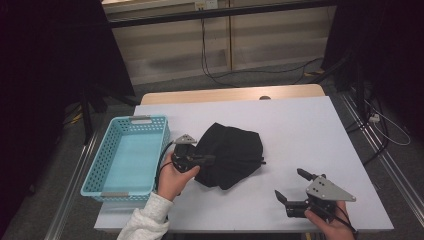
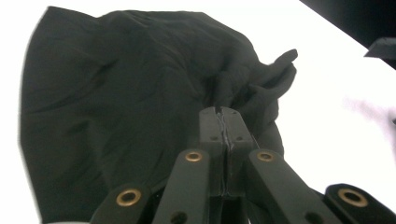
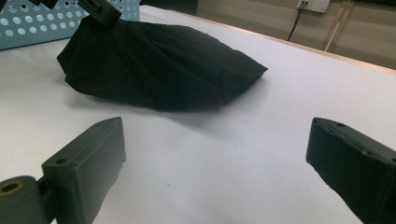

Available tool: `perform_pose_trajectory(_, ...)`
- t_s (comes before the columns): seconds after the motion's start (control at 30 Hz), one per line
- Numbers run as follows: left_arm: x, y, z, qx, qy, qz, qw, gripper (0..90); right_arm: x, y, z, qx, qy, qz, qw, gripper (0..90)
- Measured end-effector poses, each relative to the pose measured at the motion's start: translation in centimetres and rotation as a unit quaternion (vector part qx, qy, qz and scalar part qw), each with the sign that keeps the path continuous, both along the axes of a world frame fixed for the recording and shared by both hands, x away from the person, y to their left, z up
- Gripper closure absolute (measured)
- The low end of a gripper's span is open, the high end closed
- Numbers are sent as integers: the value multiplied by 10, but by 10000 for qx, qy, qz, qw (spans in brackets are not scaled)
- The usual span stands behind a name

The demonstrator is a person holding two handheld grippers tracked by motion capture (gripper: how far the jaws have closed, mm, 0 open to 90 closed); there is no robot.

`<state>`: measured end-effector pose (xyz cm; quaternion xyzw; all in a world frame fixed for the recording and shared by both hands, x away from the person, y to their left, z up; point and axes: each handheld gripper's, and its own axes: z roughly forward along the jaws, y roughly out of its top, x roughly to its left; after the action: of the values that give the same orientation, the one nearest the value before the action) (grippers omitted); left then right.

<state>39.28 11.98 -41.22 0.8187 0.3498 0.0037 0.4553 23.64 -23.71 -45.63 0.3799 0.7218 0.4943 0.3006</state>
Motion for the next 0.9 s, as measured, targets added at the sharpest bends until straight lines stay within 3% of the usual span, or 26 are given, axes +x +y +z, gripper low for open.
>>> perform_pose_trajectory(0.63, 3, 25, 8, -23, -112, 513, 9986, 889, 1, 2, 1, -8, -3, 29, 10000, 38)
perform_pose_trajectory(0.9, 1, 24, 9, -19, -138, 486, 9987, 889, 2, 1, 1, -24, -4, 81, 10000, 38)
